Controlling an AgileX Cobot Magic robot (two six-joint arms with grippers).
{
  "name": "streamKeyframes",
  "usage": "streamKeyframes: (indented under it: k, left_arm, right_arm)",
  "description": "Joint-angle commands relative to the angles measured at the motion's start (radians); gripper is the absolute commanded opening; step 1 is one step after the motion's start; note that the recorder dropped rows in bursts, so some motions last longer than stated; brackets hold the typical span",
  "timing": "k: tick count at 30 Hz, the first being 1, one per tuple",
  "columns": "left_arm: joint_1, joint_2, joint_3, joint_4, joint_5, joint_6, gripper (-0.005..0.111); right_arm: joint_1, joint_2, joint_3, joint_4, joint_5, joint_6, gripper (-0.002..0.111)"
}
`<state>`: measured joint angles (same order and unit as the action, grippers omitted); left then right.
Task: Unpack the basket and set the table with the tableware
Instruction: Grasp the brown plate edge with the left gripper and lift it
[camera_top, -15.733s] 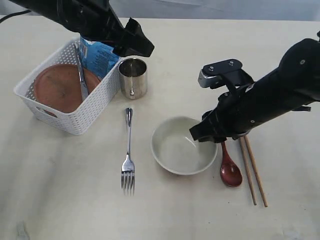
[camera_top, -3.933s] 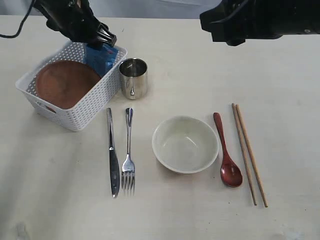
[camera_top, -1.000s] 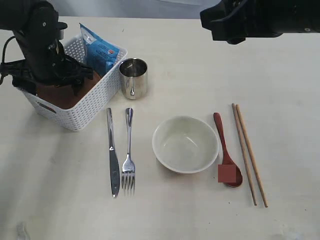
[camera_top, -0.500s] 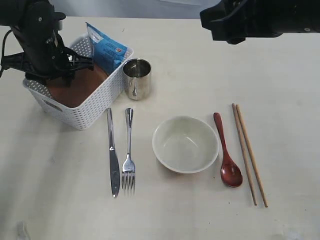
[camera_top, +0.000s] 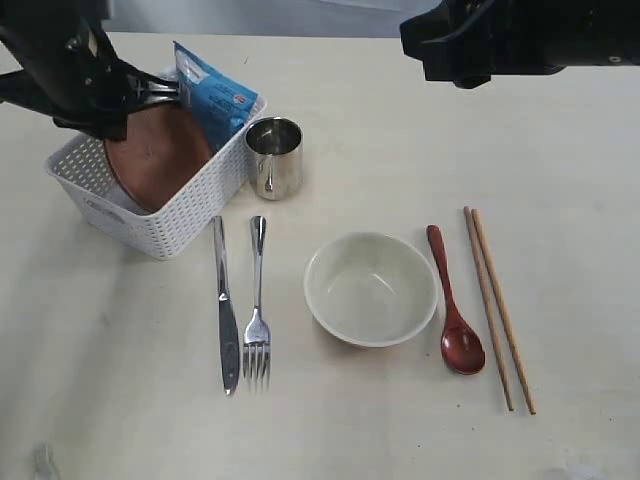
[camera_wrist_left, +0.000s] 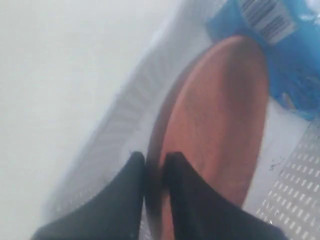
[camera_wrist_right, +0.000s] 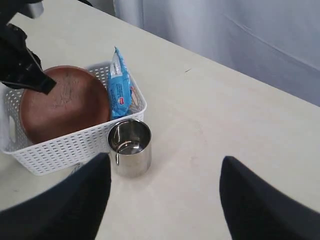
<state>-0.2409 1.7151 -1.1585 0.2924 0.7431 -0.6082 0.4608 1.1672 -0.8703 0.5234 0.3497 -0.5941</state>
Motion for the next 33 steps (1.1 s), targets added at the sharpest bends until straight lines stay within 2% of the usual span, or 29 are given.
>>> streamKeyframes:
  k: [1,11,14,17,18,20,23,26,29,33]
  left_arm:
    - [-0.001,-0.089,0.011,-0.037,0.021,0.098,0.0]
    - [-0.001,-0.261,0.011,-0.171,0.009,0.33,0.0]
    - [-0.001,-0.307,0.011,-0.171,0.015,0.363,0.0]
    - [-0.001,-0.352,0.011,-0.171,0.021,0.401,0.0]
    - [-0.001,-0.369,0.011,-0.171,0.021,0.408,0.0]
    - [-0.001,-0.393,0.011,-0.197,0.021,0.447,0.0]
    - [-0.001,-0.406,0.011,-0.359,0.026,0.648,0.0]
    - [-0.001,-0.389,0.011,-0.557,0.013,0.834,0.0]
    - [0.024,-0.354,0.011,-0.702,-0.005,0.967,0.0]
    - [0.1,-0.286,0.011,-0.93,0.019,1.189,0.0]
  right_arm:
    - [-0.006,-0.006,-0.001,0.003,-0.001,-0.001,0.06]
    - [-0.006,-0.006,-0.001,-0.008,0.025,-0.005,0.06]
    - [-0.006,-0.006,-0.001,-0.01,0.023,-0.005,0.053]
    - [-0.006,-0.002,-0.001,-0.018,0.016,-0.005,0.04]
    - [-0.006,-0.002,-0.001,-0.018,0.019,-0.005,0.039]
    - [-0.006,0.009,-0.001,-0.018,0.014,-0.005,0.045]
    - [-0.006,0.058,-0.001,-0.038,-0.028,-0.012,0.058]
    - [-0.012,0.142,-0.013,-0.038,-0.049,-0.023,0.057]
    - [-0.061,0.214,-0.055,-0.023,-0.005,-0.023,0.057]
    - [-0.146,0.247,-0.083,0.098,0.029,-0.115,0.057]
